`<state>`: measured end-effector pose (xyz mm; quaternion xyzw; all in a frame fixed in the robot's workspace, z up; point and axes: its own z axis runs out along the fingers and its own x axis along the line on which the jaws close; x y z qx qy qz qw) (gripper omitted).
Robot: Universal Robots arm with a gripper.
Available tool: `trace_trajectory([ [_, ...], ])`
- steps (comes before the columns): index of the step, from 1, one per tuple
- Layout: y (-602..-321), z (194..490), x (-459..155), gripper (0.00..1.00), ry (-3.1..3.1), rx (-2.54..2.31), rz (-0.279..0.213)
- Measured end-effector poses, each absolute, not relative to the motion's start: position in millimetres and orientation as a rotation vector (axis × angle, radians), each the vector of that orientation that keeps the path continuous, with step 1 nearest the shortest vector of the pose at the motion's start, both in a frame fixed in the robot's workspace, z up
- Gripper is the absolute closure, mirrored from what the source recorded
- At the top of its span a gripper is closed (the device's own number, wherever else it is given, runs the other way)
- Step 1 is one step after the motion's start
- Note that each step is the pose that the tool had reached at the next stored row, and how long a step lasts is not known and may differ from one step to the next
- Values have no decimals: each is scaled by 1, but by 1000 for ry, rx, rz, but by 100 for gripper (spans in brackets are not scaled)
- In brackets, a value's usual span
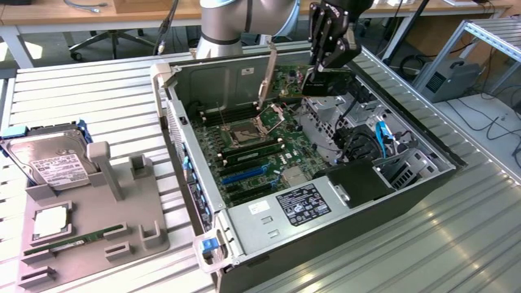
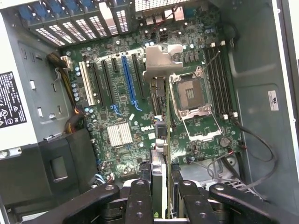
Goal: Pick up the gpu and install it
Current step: 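Insert the gpu into the slot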
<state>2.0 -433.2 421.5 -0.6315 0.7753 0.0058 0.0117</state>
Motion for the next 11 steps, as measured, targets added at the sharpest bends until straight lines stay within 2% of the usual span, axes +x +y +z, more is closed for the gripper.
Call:
trace_trajectory([
  [11, -433, 422, 2, 73, 2357, -2042, 19],
])
